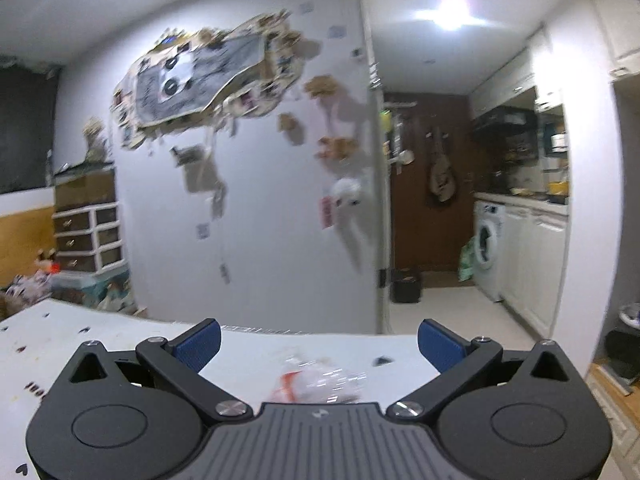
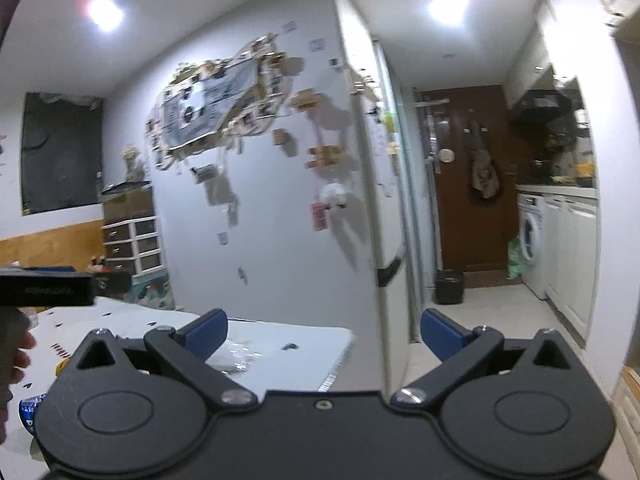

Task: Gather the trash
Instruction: 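Grasp the brown cardboard piece with the left gripper while the right grasps the clear packet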

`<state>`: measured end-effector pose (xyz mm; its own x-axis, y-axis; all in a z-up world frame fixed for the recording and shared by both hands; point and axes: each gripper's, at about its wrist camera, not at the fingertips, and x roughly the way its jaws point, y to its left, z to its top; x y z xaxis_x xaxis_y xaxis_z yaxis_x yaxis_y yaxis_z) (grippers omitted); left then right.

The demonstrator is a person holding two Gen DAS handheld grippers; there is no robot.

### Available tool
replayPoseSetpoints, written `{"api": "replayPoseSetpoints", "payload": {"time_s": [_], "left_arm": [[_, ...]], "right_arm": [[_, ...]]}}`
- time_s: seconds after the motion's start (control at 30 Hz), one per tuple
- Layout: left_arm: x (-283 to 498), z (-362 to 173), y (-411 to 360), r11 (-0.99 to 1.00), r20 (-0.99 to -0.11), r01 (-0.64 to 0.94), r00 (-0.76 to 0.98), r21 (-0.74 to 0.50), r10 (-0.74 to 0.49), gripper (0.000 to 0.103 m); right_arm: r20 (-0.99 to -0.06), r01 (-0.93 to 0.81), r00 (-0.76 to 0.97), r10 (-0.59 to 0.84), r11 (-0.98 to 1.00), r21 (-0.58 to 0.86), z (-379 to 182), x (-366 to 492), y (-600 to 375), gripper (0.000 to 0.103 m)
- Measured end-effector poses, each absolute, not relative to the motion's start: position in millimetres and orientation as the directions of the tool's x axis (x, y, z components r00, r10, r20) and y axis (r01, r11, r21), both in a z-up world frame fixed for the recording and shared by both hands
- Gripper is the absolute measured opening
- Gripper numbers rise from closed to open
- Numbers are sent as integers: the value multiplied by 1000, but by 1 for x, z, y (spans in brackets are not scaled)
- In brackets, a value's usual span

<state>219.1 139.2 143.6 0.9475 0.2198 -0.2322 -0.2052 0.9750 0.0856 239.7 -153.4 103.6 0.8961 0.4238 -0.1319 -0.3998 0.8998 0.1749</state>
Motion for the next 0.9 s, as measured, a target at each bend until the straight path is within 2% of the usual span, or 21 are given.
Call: {"api": "replayPoseSetpoints", "payload": {"time_s": [0.33, 0.83, 0.9], "left_arm": [[263, 106, 227, 950, -329, -305, 892, 68, 310, 103], [304, 61, 298, 951, -486, -309, 827, 23, 281, 101], [308, 60, 306, 949, -498, -314, 823, 4, 274, 97]], "right_arm": [[-188, -478, 849, 494, 869, 125, 101, 286, -72, 103], [-364, -539, 764, 533, 837, 96, 82, 348, 8, 103], [-376, -546, 754, 539, 832, 97, 80, 352, 16, 103]]}}
